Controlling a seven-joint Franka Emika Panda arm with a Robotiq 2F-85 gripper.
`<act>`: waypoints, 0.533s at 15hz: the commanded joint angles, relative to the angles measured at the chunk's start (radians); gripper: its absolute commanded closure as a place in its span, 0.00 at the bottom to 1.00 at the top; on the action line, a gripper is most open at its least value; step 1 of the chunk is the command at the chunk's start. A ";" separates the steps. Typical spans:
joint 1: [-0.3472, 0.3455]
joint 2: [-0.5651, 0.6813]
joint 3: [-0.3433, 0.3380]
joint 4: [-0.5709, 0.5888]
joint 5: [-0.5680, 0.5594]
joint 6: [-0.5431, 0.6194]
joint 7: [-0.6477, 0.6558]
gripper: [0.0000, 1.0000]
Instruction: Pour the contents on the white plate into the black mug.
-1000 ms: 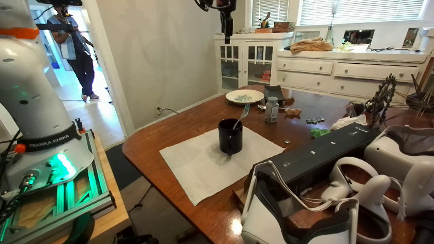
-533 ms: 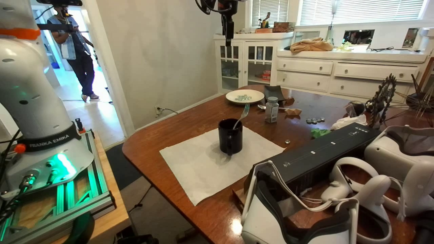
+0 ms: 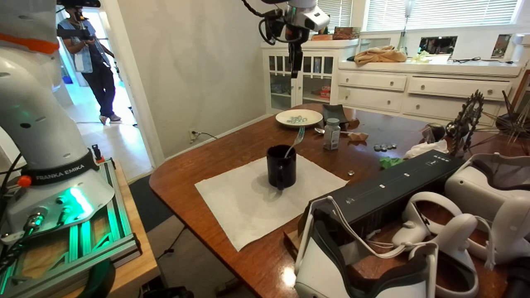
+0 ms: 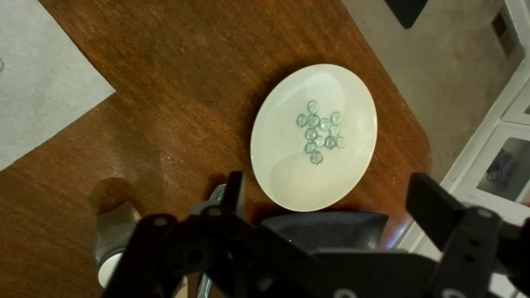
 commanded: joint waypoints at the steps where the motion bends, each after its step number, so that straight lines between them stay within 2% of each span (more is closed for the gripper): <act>1: -0.054 0.170 0.035 0.156 0.055 -0.030 -0.009 0.00; 5: -0.077 0.318 0.065 0.302 0.032 -0.098 0.043 0.00; 6: -0.071 0.231 0.057 0.190 0.023 -0.033 0.009 0.00; 8: -0.075 0.288 0.066 0.244 0.021 -0.051 0.021 0.00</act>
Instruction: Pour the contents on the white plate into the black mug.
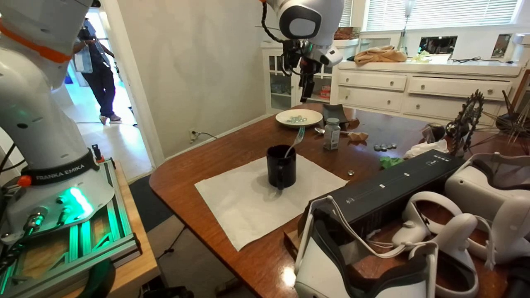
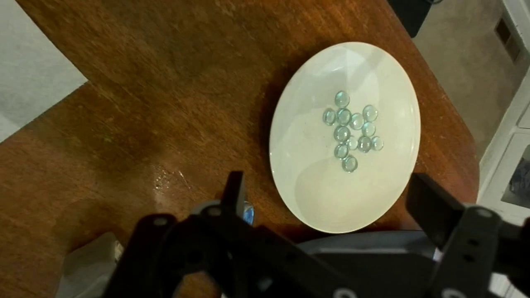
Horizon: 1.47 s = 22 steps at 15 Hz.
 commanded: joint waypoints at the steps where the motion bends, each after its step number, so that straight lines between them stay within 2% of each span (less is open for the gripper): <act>1: -0.012 0.014 0.016 0.019 -0.010 -0.004 0.007 0.00; 4: -0.007 0.027 0.013 0.035 -0.023 -0.001 0.007 0.00; 11: -0.033 0.210 0.032 0.212 -0.027 0.065 -0.007 0.00; 19: -0.047 0.387 0.099 0.440 -0.075 -0.014 -0.031 0.00; 20: -0.049 0.397 0.106 0.455 -0.075 -0.026 -0.019 0.00; 21: -0.033 0.337 0.081 0.363 -0.051 0.022 -0.031 0.00; 22: -0.032 0.345 0.083 0.371 -0.052 0.021 -0.031 0.00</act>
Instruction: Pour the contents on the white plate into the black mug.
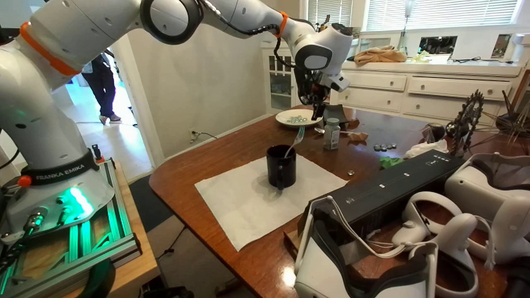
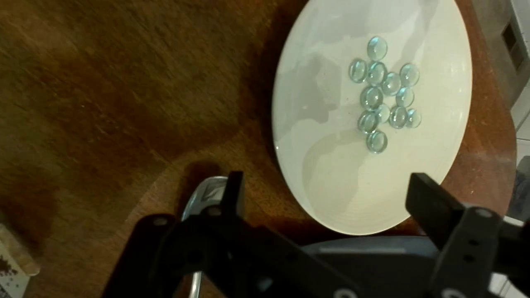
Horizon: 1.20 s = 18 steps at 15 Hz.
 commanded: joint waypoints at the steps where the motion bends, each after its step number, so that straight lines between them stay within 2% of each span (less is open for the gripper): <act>1: 0.000 0.000 0.000 0.000 0.000 0.000 0.000 0.00; 3: -0.001 -0.002 -0.001 0.000 0.000 0.000 0.000 0.00; 8: 0.002 0.036 0.008 0.016 0.003 0.092 -0.088 0.00; 10: -0.017 0.058 0.041 0.031 -0.021 0.109 -0.116 0.00; 18: -0.055 0.115 0.112 0.078 -0.016 0.079 -0.252 0.00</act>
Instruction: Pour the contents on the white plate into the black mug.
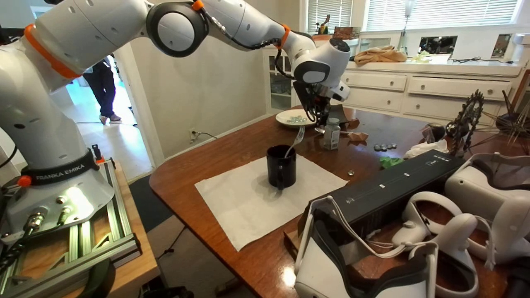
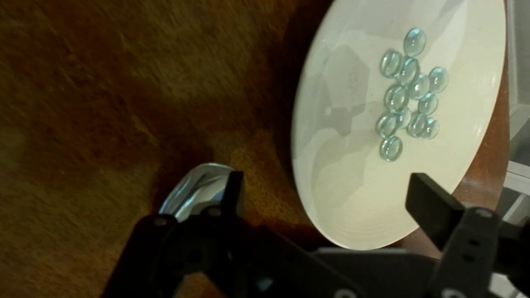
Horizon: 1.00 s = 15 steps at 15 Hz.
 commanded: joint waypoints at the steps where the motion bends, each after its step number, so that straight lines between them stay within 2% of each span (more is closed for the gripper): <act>1: -0.033 0.048 0.051 0.065 -0.010 -0.033 -0.063 0.00; 8: -0.090 0.107 0.111 0.146 -0.001 -0.151 -0.182 0.00; 15: -0.077 0.142 0.112 0.204 -0.003 -0.204 -0.208 0.00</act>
